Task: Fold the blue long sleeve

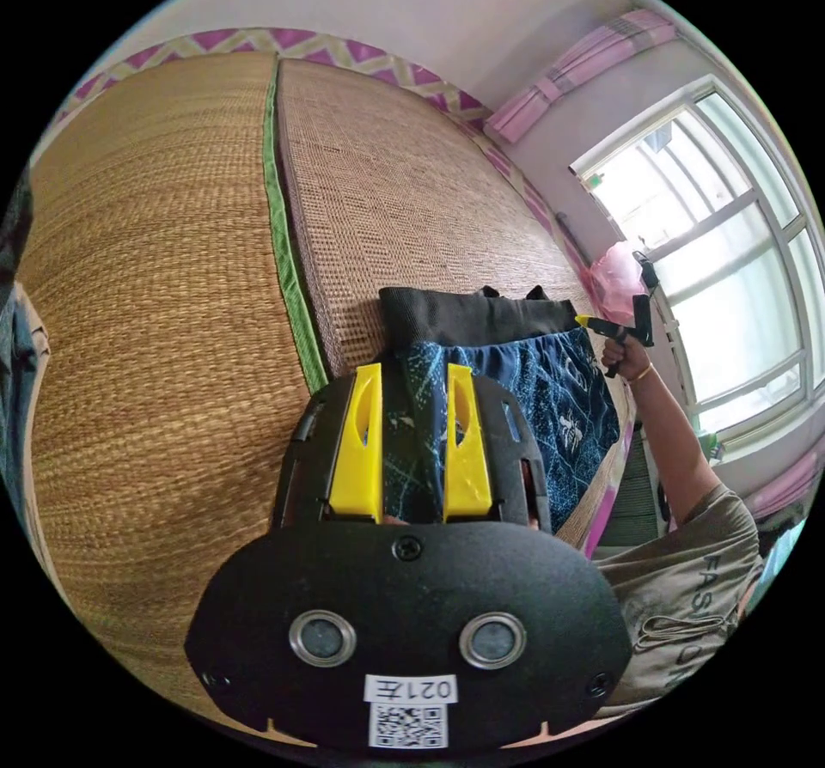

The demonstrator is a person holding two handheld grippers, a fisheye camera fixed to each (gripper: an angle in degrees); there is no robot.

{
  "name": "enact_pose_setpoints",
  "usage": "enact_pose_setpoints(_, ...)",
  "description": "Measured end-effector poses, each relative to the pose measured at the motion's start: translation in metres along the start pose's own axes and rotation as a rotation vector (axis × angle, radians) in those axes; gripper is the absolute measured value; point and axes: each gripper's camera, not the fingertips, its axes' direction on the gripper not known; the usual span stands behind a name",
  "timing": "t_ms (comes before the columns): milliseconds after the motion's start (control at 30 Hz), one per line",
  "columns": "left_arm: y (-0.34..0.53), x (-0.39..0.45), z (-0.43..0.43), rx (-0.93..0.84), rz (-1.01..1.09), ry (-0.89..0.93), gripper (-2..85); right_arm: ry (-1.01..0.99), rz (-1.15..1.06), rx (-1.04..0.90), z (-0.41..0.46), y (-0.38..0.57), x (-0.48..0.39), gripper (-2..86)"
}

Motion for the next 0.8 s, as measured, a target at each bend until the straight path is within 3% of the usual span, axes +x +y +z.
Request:
enact_pose_setpoints(333, -0.031, -0.059, 0.032, 0.001, -0.068, 0.113, 4.4, -0.192, 0.022, 0.042, 0.002, 0.014, 0.044, 2.8)
enact_pose_setpoints(500, -0.025, -0.101, 0.029, 0.052, -0.141, 0.302, 1.1, -0.298, 0.006, 0.142, -0.026, 0.029, 0.04, 0.8)
enact_pose_setpoints(633, 0.003, -0.084, -0.02, 0.189, 0.055, 0.458, 0.1, -0.454, -0.17, 0.224, -0.081, 0.069, -0.005, 0.4)
enact_pose_setpoints(800, 0.124, -0.003, -0.118, 0.263, 0.464, 0.504, 0.3, -0.61, -0.49, 0.279, -0.153, 0.191, -0.08, 0.2)
